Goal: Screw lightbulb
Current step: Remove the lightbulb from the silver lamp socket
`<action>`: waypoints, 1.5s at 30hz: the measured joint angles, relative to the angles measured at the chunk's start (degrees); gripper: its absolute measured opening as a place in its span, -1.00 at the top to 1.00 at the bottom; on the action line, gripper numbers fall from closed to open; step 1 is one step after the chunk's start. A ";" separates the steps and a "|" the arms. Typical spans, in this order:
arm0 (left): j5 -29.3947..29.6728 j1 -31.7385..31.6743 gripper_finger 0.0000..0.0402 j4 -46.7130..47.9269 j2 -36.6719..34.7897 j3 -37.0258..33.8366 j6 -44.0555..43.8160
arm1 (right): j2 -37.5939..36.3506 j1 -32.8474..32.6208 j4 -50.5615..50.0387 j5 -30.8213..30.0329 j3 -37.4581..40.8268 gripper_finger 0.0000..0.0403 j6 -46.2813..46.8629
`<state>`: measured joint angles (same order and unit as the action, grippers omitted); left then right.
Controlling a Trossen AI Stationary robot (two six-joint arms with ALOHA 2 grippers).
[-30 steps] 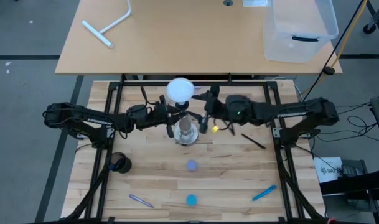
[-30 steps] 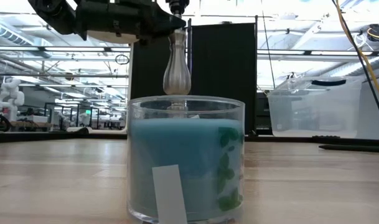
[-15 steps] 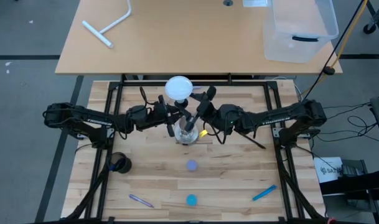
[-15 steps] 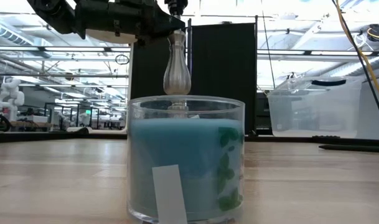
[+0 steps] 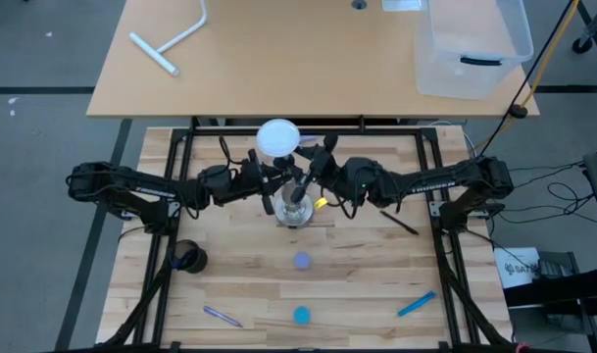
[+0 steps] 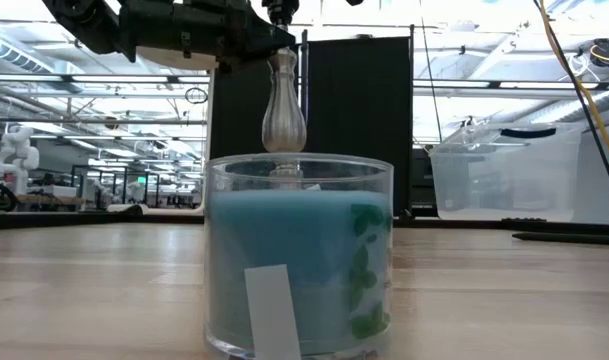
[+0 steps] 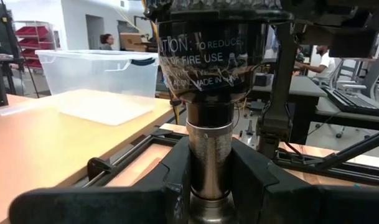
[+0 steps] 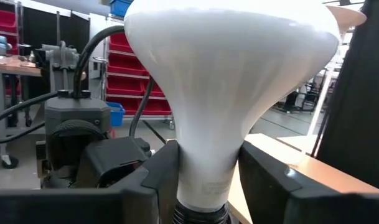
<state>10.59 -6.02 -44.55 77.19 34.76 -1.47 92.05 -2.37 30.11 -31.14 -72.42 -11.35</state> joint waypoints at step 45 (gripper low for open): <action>-7.03 -0.33 0.62 0.95 0.04 0.22 1.75 | -14.36 0.23 -27.83 16.25 -0.11 -0.51 2.28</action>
<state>3.56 -6.35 -43.60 77.23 34.98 0.27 77.69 -2.15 2.28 -14.89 -72.53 -9.07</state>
